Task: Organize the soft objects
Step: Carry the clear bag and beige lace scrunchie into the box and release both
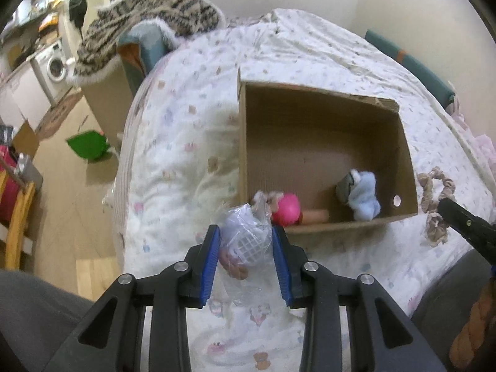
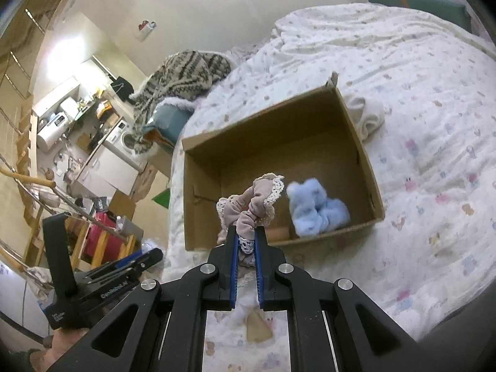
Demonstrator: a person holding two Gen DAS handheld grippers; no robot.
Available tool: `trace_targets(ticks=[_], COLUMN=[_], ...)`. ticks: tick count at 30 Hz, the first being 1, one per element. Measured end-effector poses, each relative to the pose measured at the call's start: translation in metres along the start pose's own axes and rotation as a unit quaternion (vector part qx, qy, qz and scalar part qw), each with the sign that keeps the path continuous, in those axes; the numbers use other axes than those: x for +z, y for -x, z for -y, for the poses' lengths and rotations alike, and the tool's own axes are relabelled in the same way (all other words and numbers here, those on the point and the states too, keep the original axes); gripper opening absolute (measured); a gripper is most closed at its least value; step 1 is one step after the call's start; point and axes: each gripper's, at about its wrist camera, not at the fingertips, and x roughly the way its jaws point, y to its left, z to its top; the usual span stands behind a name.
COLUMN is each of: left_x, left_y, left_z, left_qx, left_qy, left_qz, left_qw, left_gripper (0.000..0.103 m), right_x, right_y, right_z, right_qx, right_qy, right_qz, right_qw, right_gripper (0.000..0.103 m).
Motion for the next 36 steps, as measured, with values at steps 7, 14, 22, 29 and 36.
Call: trace_targets(ticks=[7,14,22,29,36], left_x=[0.024,0.041,0.054,0.060,0.057], left_y=[0.005,-0.004,-0.031,-0.058,-0.084], left_z=[0.008,0.020,0.030,0.036,0.040], left_qx=[-0.006,-0.006,0.001,0.001,-0.010], left_qy=[-0.016,-0.035,-0.054,-0.054,-0.044], left_qz=[0.020,0.024,0.016,0.003,-0.004], left_qw=[0.9997,0.9991,0.9984,0.9985,0.9990], left_gripper=[0.031,0.031,0.031,0.031,0.031], right_x=[0.017,0.031,0.041,0.044,0.039], right_y=[-0.010,-0.028,-0.058,-0.082,-0.100], right_z=[0.002,0.005,0.007,0.009,0.014], right_qx=[-0.003,-0.006,-0.015,-0.024,-0.030], right_qy=[-0.002,-0.001,0.006,0.017,0.015], right_qz=[0.001,-0.007,-0.027,-0.042,-0.057], right_qw=[1.000,1.000,0.999,0.999,0.998], right_gripper=[0.011,0.011,0.011,0.011,0.011])
